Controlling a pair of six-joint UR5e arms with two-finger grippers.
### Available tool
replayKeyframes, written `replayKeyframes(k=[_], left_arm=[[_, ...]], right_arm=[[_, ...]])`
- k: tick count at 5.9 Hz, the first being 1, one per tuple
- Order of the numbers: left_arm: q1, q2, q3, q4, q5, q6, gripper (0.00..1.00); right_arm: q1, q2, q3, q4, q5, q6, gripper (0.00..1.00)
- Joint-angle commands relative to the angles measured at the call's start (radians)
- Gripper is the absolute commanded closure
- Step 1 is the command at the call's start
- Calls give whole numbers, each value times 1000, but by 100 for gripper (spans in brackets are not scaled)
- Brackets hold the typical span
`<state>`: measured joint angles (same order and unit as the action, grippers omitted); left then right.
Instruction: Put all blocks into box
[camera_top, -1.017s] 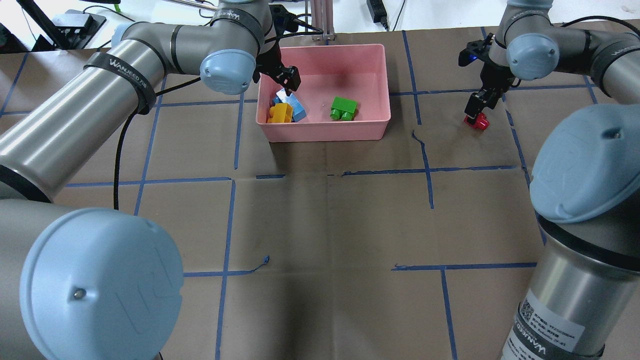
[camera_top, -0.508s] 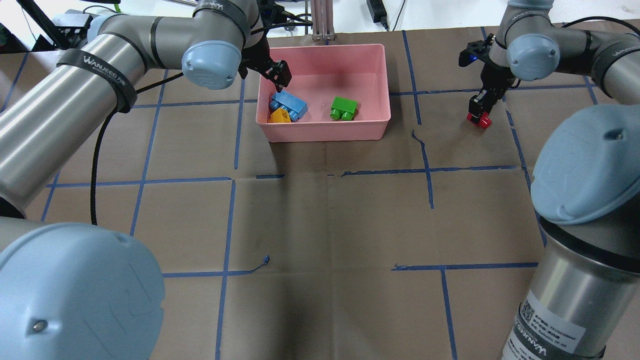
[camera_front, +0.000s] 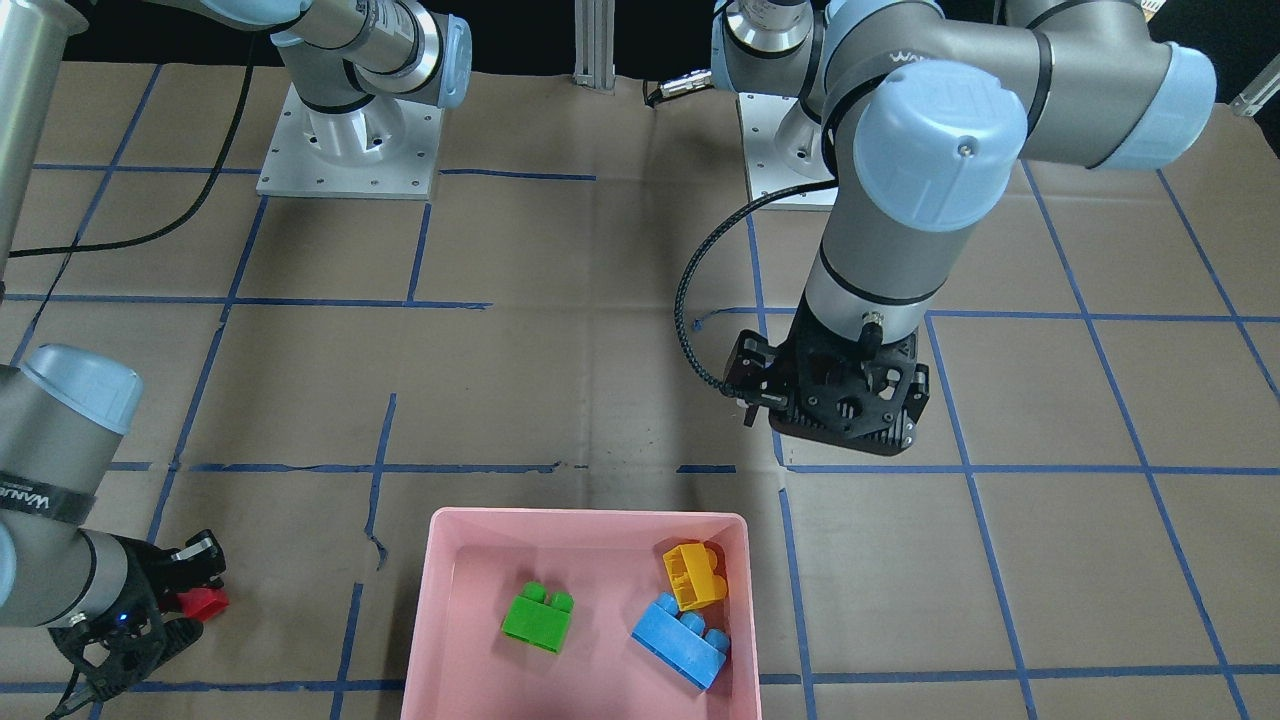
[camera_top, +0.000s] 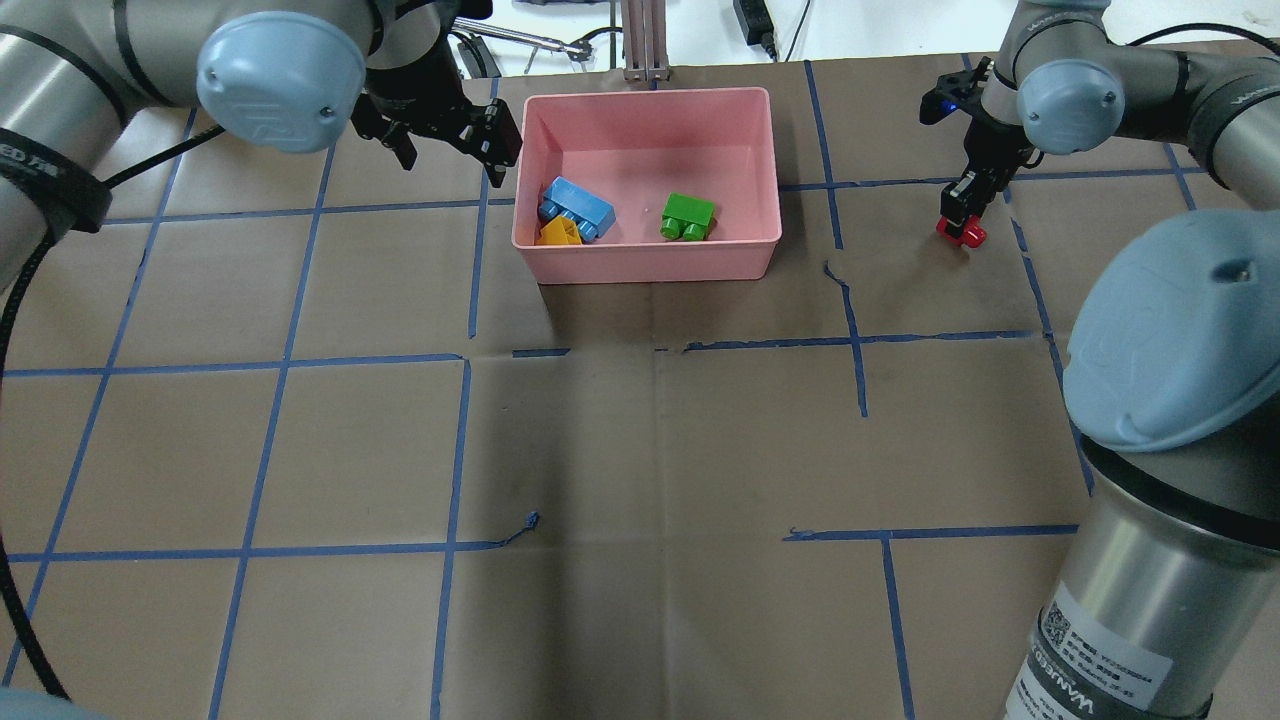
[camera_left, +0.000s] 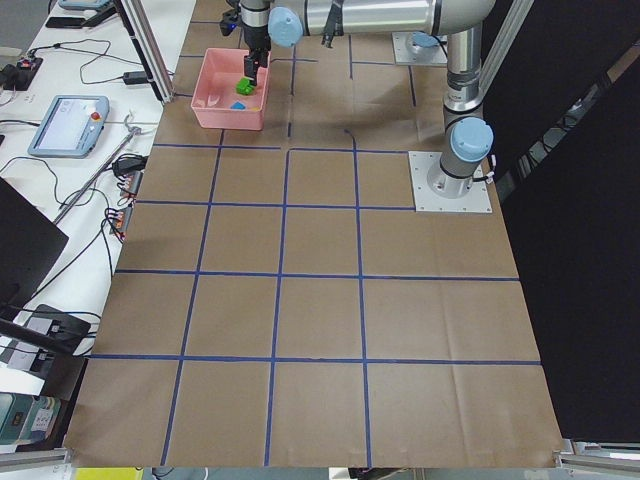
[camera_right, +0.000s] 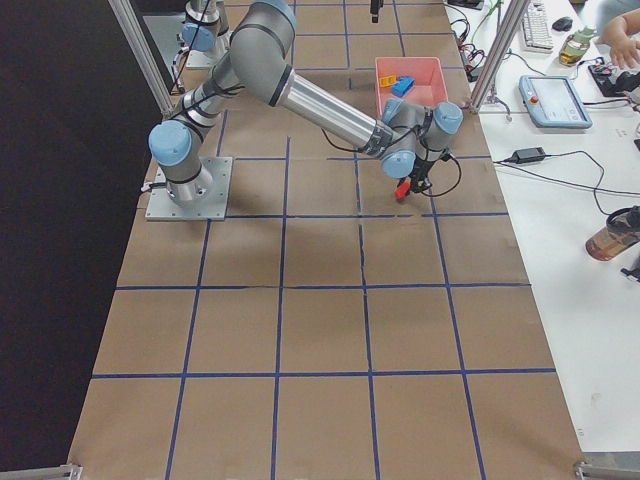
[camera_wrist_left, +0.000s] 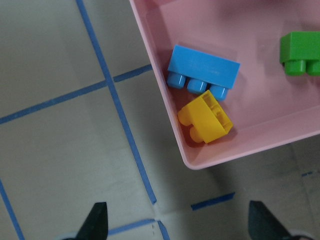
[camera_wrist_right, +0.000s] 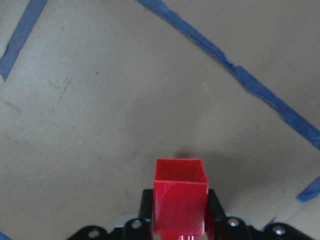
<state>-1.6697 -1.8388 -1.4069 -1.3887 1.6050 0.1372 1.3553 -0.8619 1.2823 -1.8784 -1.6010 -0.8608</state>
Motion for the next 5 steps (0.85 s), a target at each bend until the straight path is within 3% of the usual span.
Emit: replayKeyframes(k=[1,3,5], left_arm=[[27,166,2,-152,-5,-27,0],[36,223,-27,-207,-52,-15,0],[31,239,-53,-199,-51,-28,0]], right_arm=[[21,-44,-105,34,3,139,76],[146,-86,-248,189,13,457,76],[311,-77,-328,229,47,837,76]])
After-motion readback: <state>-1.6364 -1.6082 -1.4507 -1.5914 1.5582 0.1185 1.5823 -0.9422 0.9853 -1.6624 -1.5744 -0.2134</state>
